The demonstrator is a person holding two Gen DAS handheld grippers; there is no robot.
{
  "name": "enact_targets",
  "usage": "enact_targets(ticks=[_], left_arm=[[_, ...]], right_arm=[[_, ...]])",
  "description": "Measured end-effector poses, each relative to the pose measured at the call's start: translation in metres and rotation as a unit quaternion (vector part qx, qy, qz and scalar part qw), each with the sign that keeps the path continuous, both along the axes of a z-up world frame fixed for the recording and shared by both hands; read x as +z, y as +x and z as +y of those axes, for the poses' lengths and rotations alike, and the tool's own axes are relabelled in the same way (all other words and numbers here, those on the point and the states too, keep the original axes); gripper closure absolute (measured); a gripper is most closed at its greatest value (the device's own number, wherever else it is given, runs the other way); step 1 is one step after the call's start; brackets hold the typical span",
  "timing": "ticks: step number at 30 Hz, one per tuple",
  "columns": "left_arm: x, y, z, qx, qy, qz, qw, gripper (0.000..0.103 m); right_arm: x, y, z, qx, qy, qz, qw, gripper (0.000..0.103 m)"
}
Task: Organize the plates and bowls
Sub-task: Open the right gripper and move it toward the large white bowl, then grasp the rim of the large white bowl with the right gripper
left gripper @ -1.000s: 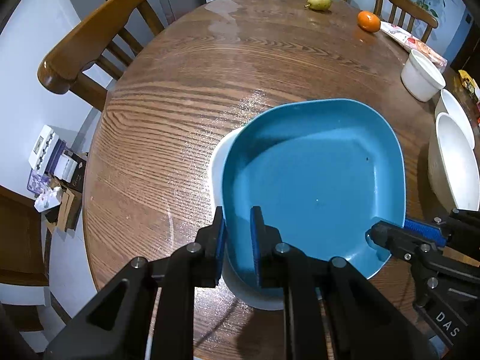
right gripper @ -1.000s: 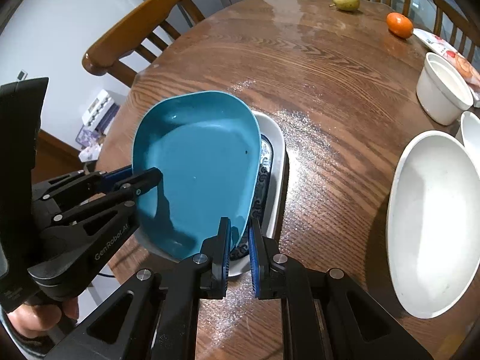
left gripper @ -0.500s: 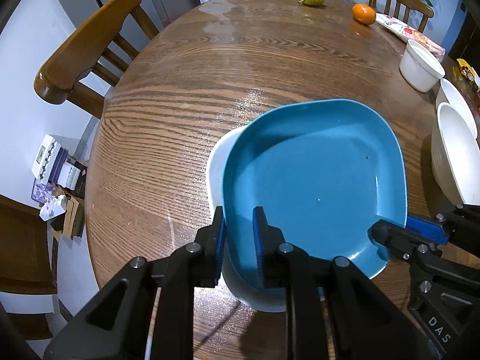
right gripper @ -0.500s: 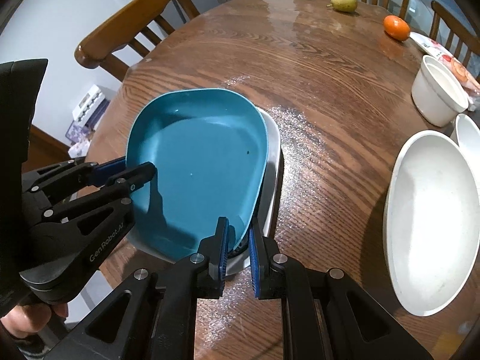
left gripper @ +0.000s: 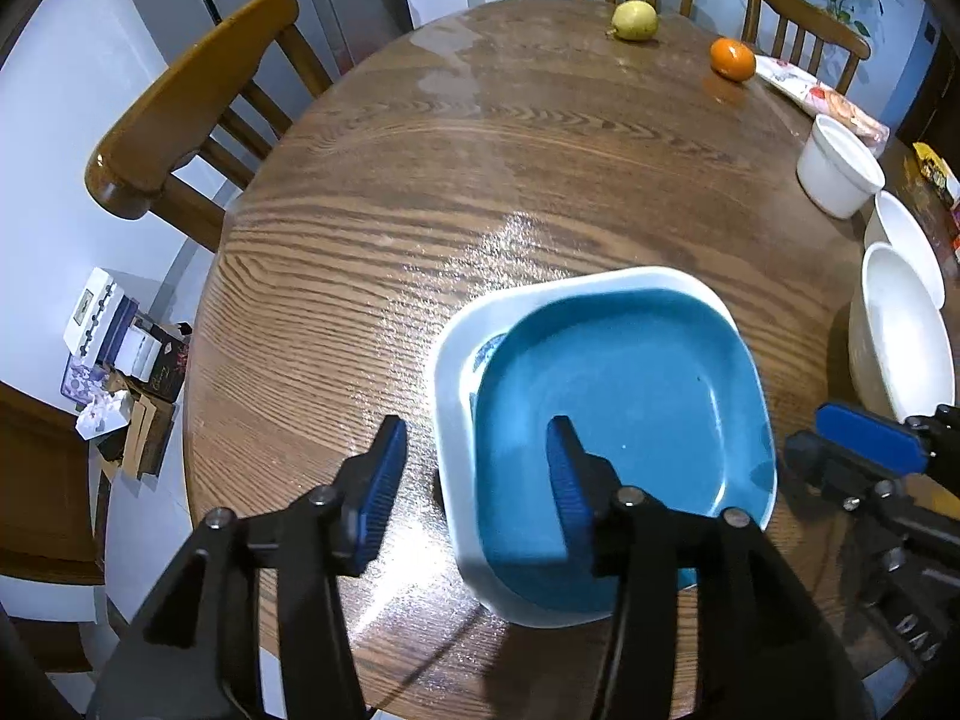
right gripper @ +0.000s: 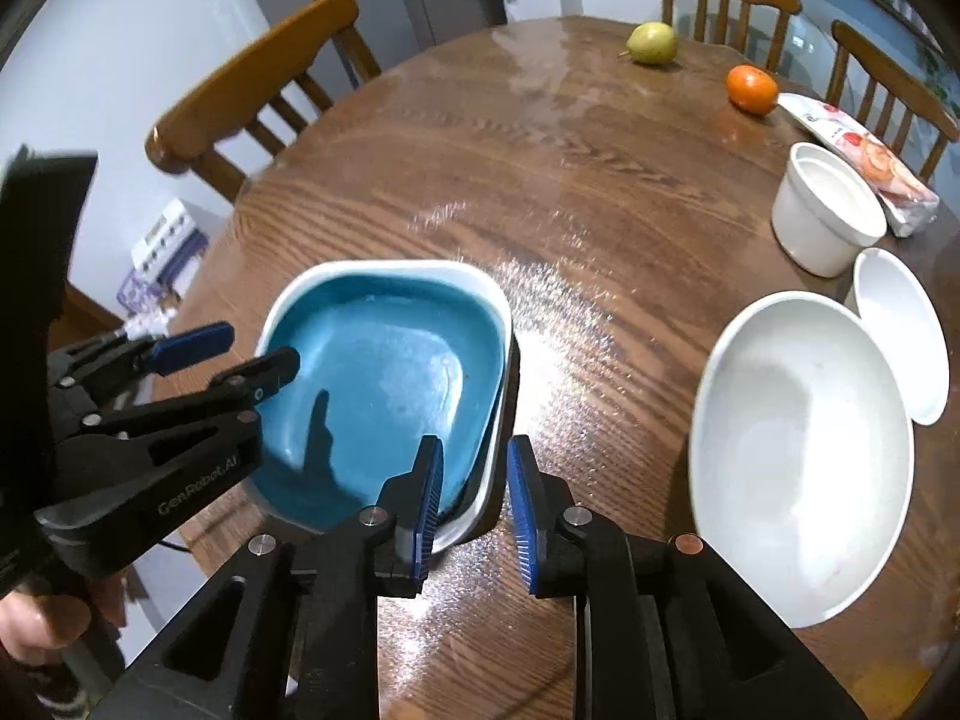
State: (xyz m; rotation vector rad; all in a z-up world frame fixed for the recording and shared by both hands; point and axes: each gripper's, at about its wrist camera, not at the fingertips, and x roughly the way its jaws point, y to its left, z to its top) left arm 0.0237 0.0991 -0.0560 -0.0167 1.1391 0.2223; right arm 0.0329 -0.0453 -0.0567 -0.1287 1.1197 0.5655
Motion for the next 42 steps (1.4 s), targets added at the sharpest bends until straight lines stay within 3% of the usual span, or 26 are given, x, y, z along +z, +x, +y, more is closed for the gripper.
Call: enact_targets(ticks=[5,9,12,15,16,20,21,35,42], left_arm=[[0.01,0.001,-0.008,-0.009,-0.008,-0.011,0.9999,0.041],[0.019,0.002,-0.026,-0.032,-0.015,-0.021,0.9992,0.038],[0.025,0.005,-0.042,-0.051,-0.022,-0.029,0.998,0.028],[0.032,0.006,-0.06,-0.073,-0.02,-0.038,0.9964,0.027],[0.033,0.007,-0.066,-0.08,-0.02,-0.04,0.9958,0.026],[0.037,0.01,-0.086,-0.105,-0.019,-0.045,0.9932,0.021],[0.037,0.011,-0.09,-0.11,-0.02,-0.046,0.9926,0.021],[0.034,0.027,-0.135,-0.159,-0.016,-0.042,0.9862,0.008],[0.022,0.04,-0.152,-0.168,-0.016,-0.029,0.9853,0.001]], right_arm=[[0.018,-0.003,-0.019,-0.02,0.026,-0.022,0.999,0.081],[0.03,-0.003,-0.046,-0.054,0.035,-0.04,0.997,0.081],[0.034,-0.004,-0.065,-0.078,0.038,-0.045,0.995,0.08],[0.036,-0.005,-0.082,-0.1,0.041,-0.05,0.993,0.08],[0.036,-0.005,-0.088,-0.107,0.041,-0.051,0.992,0.078],[0.037,-0.003,-0.113,-0.144,0.042,-0.056,0.987,0.05],[0.038,-0.003,-0.12,-0.155,0.041,-0.06,0.985,0.049],[0.028,0.002,-0.177,-0.225,0.035,-0.045,0.973,0.048],[0.011,0.008,-0.195,-0.246,0.035,-0.012,0.969,0.047]])
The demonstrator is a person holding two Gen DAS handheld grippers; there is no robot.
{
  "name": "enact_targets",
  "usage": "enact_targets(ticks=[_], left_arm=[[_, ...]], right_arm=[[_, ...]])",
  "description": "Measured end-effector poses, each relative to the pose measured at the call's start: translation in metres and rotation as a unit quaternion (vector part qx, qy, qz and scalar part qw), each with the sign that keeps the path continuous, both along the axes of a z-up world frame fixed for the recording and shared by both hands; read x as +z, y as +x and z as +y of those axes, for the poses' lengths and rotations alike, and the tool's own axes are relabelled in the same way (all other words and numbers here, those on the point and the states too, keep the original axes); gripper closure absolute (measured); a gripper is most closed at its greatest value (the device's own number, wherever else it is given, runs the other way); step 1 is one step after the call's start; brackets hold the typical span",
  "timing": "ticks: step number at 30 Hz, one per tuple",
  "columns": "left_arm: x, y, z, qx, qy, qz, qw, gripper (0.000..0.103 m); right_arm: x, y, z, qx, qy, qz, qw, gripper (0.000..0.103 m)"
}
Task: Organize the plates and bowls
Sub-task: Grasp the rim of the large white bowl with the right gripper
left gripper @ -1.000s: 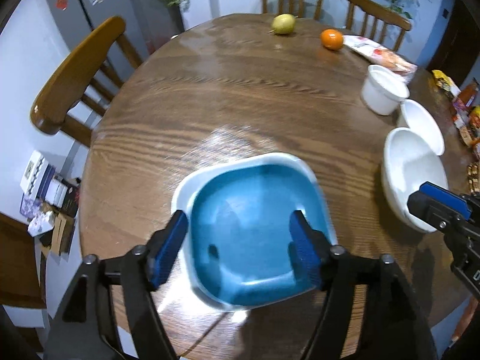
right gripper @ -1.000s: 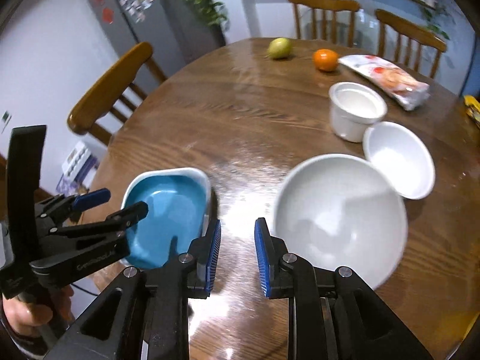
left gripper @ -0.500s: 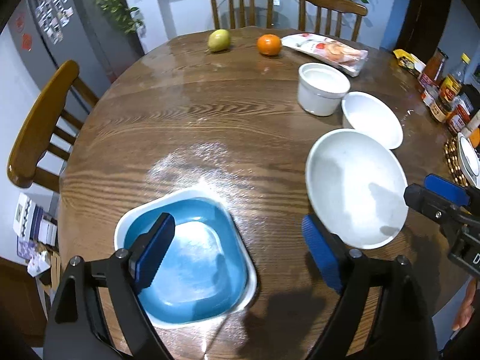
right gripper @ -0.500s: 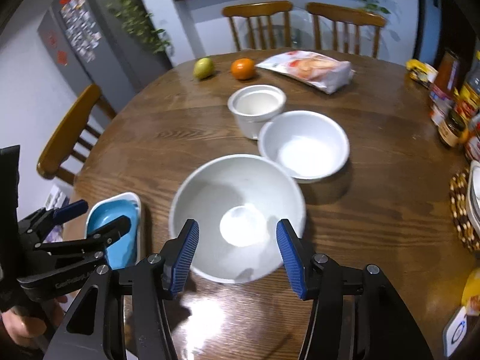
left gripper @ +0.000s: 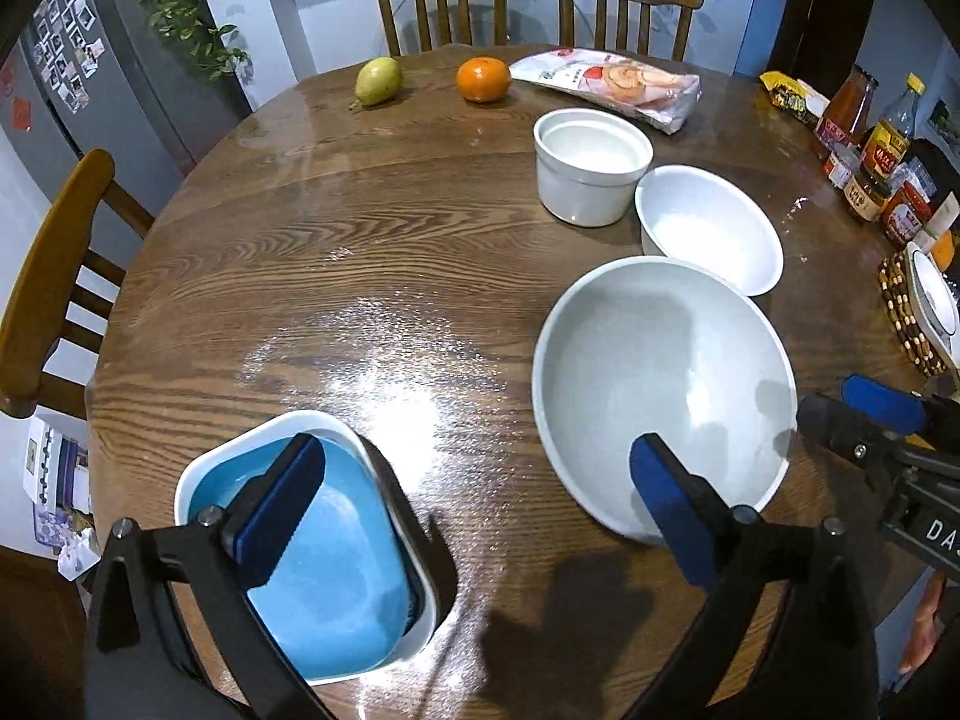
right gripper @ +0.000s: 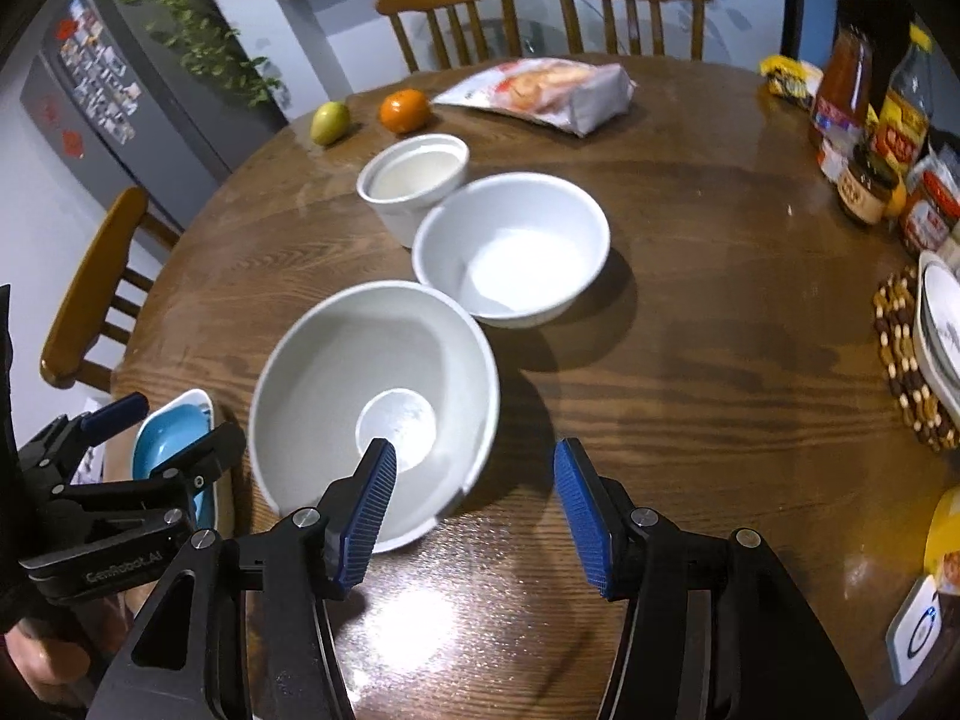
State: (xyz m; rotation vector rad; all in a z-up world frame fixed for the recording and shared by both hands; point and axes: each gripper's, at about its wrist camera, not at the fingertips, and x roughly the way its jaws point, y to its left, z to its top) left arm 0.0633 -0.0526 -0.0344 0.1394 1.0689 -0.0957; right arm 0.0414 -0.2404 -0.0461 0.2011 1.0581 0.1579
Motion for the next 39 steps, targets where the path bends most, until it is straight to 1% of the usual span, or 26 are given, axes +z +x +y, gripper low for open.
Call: enact_targets(ticks=[6,12,18,28,31,34,35,36,39], left_arm=[[-0.009,0.007,-0.009,-0.006,-0.004,0.014,0.9999,0.001],[-0.016,0.014,-0.02,-0.011,-0.008,0.02,0.9997,0.001],[-0.024,0.019,-0.027,-0.02,-0.006,0.03,0.9993,0.001],[-0.036,0.025,-0.026,-0.021,-0.011,0.048,0.9986,0.003],[-0.04,0.025,-0.025,-0.022,-0.013,0.055,0.9982,0.008],[-0.044,0.026,-0.023,-0.02,-0.025,0.068,0.9972,0.022],[-0.046,0.027,-0.023,-0.022,-0.026,0.071,0.9969,0.029],[-0.047,0.027,-0.024,-0.024,-0.024,0.072,0.9969,0.032],[-0.049,0.026,-0.027,-0.029,-0.028,0.074,0.9964,0.033]], right_arm=[[-0.011,0.003,-0.011,-0.015,0.017,0.018,1.0,0.047],[-0.015,0.005,-0.017,-0.022,0.029,0.022,0.999,0.047],[-0.02,0.009,-0.017,-0.021,0.031,0.029,0.999,0.047],[-0.031,0.019,-0.014,-0.01,0.043,0.045,0.998,0.047],[-0.032,0.021,-0.011,-0.005,0.045,0.047,0.998,0.047],[-0.034,0.024,-0.009,-0.004,0.042,0.05,0.998,0.047],[-0.035,0.024,-0.008,-0.004,0.042,0.05,0.998,0.047],[-0.036,0.024,-0.008,-0.004,0.042,0.051,0.998,0.047],[-0.04,0.026,-0.007,-0.001,0.047,0.056,0.997,0.047]])
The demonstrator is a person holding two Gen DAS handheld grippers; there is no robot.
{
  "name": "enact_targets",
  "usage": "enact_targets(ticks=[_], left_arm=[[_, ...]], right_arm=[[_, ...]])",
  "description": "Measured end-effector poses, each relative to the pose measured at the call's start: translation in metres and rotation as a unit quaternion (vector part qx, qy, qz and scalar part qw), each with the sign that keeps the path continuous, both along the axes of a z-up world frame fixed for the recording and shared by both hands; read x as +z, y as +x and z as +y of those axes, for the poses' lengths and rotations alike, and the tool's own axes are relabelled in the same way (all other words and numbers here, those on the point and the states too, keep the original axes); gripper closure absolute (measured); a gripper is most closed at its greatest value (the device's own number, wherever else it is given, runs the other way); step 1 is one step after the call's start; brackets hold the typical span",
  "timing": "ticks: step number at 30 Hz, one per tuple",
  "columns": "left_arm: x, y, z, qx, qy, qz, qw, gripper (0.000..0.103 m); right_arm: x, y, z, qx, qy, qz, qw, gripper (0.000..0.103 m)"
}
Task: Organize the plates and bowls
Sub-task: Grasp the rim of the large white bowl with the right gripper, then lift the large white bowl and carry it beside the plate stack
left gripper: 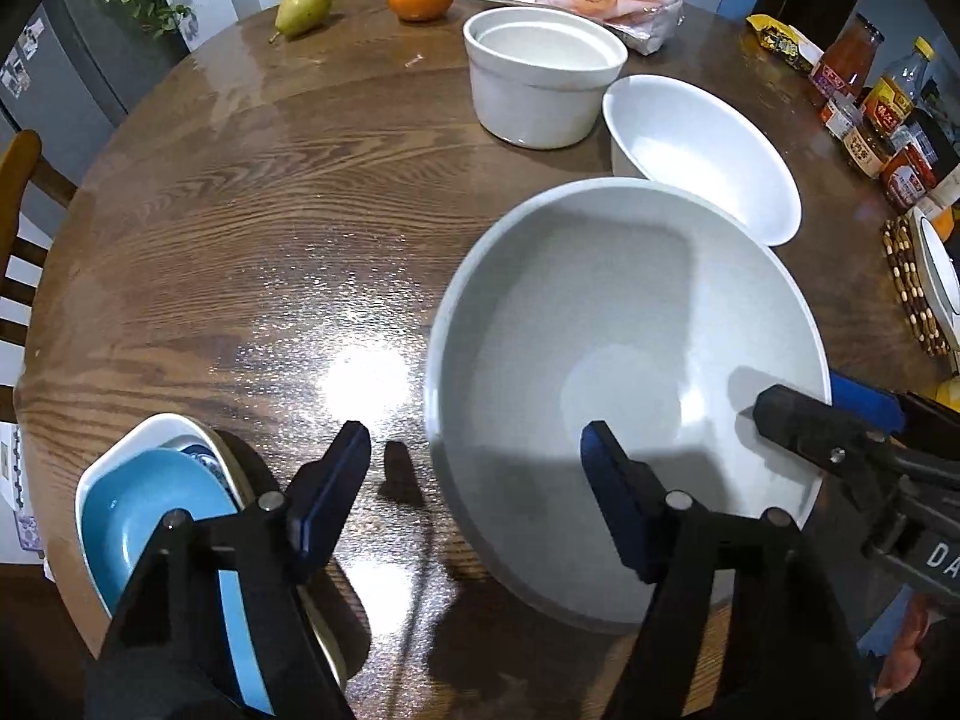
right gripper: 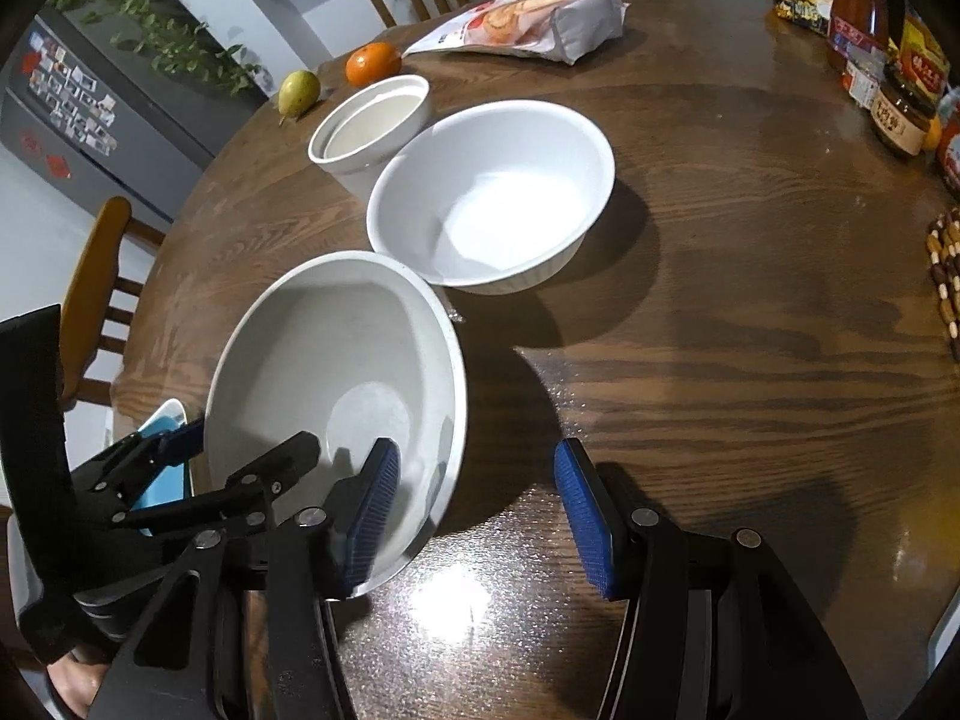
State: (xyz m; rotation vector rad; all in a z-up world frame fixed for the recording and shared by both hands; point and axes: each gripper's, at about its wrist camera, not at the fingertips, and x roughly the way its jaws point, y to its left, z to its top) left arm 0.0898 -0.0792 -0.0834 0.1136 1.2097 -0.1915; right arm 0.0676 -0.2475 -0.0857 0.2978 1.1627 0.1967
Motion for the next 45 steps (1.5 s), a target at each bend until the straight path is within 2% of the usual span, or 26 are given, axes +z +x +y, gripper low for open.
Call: enact_targets(ticks=[3,7,9,11,13,15,20,26,45], left_arm=[[-0.001,0.001,-0.003,-0.005,-0.001,0.001,1.0,0.046],[-0.002,0.003,-0.005,-0.007,-0.003,0.002,1.0,0.049],[-0.003,0.004,-0.006,-0.009,-0.007,0.003,0.9999,0.062],[-0.003,0.005,-0.007,-0.012,-0.011,0.005,0.9999,0.063],[-0.003,0.006,-0.007,-0.013,-0.011,0.005,0.9998,0.065],[-0.003,0.005,-0.007,-0.017,-0.014,0.006,0.9997,0.074],[-0.002,0.004,-0.01,-0.024,-0.016,0.004,0.9996,0.075],[-0.002,0.003,-0.011,-0.027,-0.018,0.004,0.9995,0.076],[0.002,0.0,-0.011,-0.028,-0.015,-0.007,0.9995,0.075]], right_arm=[[-0.002,0.0,0.0,0.002,0.002,0.0,1.0,0.047],[-0.002,0.0,0.001,0.006,-0.001,-0.003,1.0,0.051],[-0.001,0.001,0.001,0.007,-0.003,-0.005,1.0,0.056],[-0.002,0.001,0.0,0.004,0.0,-0.006,1.0,0.059],[-0.002,0.001,-0.001,0.002,0.001,-0.006,1.0,0.066],[-0.003,0.001,-0.001,0.004,0.006,-0.005,1.0,0.07],[-0.004,0.001,0.0,0.007,0.011,-0.006,1.0,0.082],[-0.006,0.001,0.002,0.012,0.017,-0.004,1.0,0.09],[-0.003,0.001,0.005,0.011,0.017,-0.009,1.0,0.09]])
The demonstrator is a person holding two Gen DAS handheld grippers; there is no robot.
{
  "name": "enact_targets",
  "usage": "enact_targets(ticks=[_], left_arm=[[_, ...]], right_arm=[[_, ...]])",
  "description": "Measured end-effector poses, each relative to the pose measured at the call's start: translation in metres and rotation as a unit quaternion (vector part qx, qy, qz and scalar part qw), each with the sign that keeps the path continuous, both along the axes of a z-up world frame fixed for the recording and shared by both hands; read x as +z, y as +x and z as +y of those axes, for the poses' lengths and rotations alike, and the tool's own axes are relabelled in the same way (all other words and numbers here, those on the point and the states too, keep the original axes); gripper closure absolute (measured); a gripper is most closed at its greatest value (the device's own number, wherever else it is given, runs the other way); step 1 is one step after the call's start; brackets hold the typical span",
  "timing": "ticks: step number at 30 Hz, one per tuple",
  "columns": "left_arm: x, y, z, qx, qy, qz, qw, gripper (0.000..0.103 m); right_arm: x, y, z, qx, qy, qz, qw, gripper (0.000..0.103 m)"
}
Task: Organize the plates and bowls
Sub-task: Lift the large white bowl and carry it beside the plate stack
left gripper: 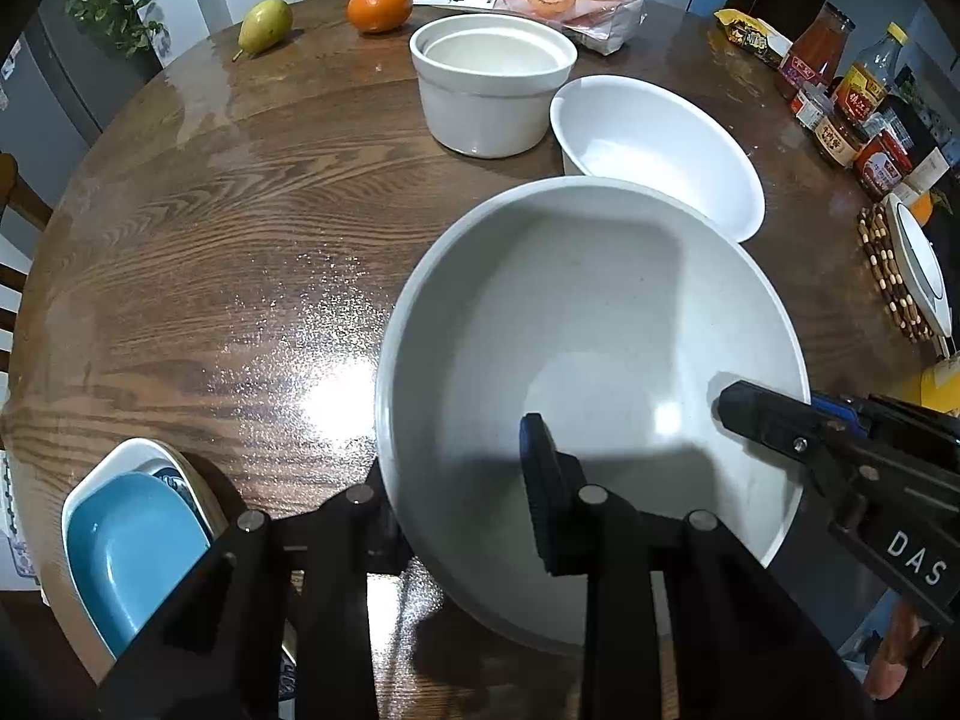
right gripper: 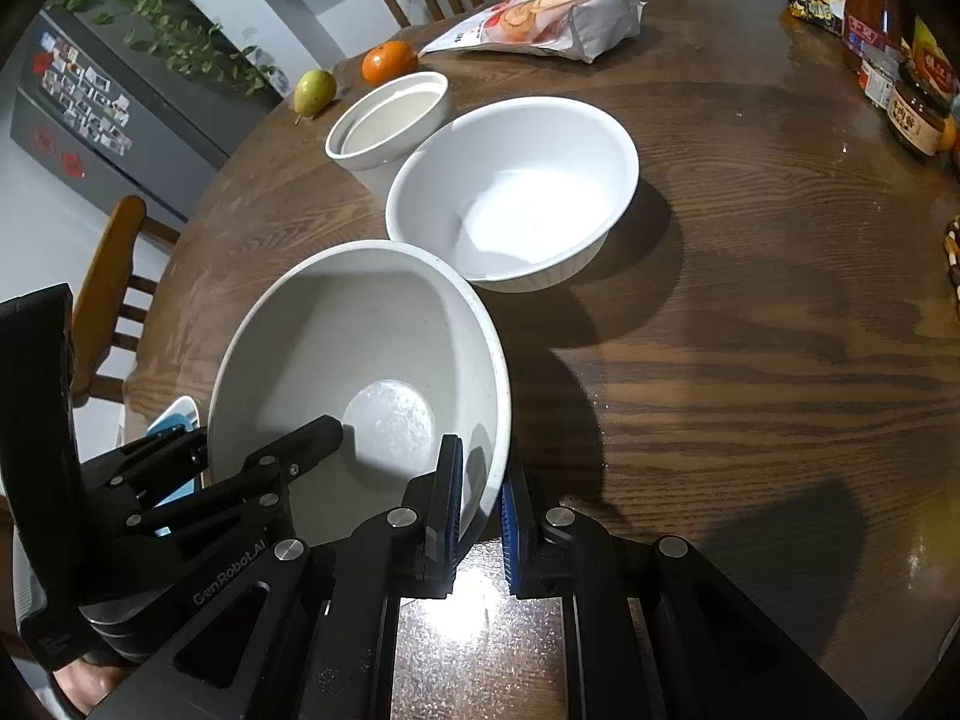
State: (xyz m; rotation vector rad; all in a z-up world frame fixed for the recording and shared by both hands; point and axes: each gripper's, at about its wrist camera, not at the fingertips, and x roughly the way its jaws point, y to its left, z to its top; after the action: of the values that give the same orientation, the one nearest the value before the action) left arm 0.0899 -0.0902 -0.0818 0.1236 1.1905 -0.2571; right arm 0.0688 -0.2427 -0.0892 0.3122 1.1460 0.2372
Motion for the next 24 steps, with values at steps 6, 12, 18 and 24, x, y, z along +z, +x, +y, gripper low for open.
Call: enact_targets(ticks=[6,12,18,24], left_arm=[[0.003,-0.001,0.001,0.0,0.001,-0.006,1.0,0.075],[0.003,-0.003,0.002,0.001,0.002,-0.008,1.0,0.075],[0.006,-0.006,0.005,0.003,0.0,-0.014,0.9999,0.075],[0.011,-0.014,0.01,0.01,-0.002,-0.021,0.9997,0.075]], right_arm=[[0.002,-0.001,0.0,0.004,-0.006,-0.004,1.0,0.09],[0.003,-0.003,0.001,0.005,-0.005,-0.005,1.0,0.09],[0.006,-0.006,0.002,0.004,-0.003,-0.008,1.0,0.09],[0.011,-0.011,0.006,0.009,-0.003,-0.016,1.0,0.09]])
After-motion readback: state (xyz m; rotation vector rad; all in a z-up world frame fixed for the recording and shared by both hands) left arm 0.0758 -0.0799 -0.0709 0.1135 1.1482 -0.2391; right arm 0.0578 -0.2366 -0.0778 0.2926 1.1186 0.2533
